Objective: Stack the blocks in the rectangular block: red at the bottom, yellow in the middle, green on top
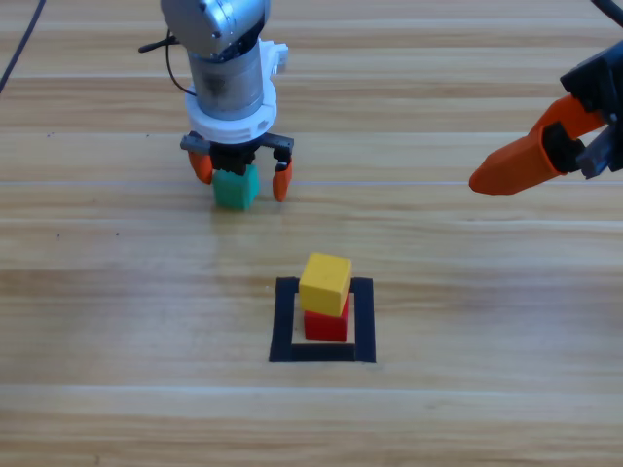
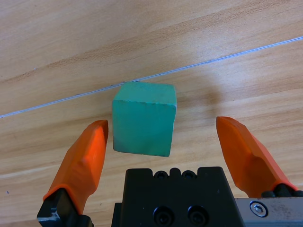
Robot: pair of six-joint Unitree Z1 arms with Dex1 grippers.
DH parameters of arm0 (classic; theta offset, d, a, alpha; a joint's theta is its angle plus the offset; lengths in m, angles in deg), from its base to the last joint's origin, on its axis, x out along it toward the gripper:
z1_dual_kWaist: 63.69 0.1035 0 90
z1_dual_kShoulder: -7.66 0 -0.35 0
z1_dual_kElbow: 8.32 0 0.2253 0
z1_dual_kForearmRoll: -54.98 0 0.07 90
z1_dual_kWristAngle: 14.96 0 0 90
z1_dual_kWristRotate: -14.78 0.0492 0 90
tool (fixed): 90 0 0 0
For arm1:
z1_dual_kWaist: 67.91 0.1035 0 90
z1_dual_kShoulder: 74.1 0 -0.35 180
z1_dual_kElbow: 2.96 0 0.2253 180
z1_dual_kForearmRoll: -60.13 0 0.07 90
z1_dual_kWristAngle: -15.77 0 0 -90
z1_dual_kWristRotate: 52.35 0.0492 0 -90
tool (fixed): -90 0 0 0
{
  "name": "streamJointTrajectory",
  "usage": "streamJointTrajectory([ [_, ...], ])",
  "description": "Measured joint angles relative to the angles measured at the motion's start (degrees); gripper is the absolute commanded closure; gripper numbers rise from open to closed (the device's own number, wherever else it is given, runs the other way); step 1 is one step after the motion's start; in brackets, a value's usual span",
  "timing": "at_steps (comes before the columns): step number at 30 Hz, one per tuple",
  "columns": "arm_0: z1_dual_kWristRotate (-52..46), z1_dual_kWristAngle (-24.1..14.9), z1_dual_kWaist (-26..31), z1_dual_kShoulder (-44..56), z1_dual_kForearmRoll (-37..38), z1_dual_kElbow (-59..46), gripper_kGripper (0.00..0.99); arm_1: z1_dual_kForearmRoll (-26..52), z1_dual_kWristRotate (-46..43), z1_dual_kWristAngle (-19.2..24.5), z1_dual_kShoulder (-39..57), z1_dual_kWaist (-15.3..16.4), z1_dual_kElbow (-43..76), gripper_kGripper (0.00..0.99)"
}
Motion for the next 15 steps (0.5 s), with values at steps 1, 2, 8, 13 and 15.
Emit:
streamJointTrajectory([
  [1,0.0,0.0,0.0,-0.1,0.0,0.0,0.031,0.0,0.0,-0.1,0.0,0.0,0.0,0.0],
  [2,0.0,0.0,0.0,-0.1,0.0,0.0,0.034,0.0,0.0,-0.4,0.0,0.0,0.0,0.0],
  [8,0.1,0.0,0.0,-0.9,0.0,0.0,0.171,0.0,0.0,-1.0,0.0,0.0,0.0,0.0],
  [13,0.2,0.0,0.0,-1.4,0.0,0.0,0.338,0.0,0.0,-1.0,0.0,0.0,0.0,0.0],
  [15,0.3,0.0,0.0,-1.4,0.0,0.0,0.456,0.0,0.0,-1.0,0.0,0.0,0.0,0.0],
])
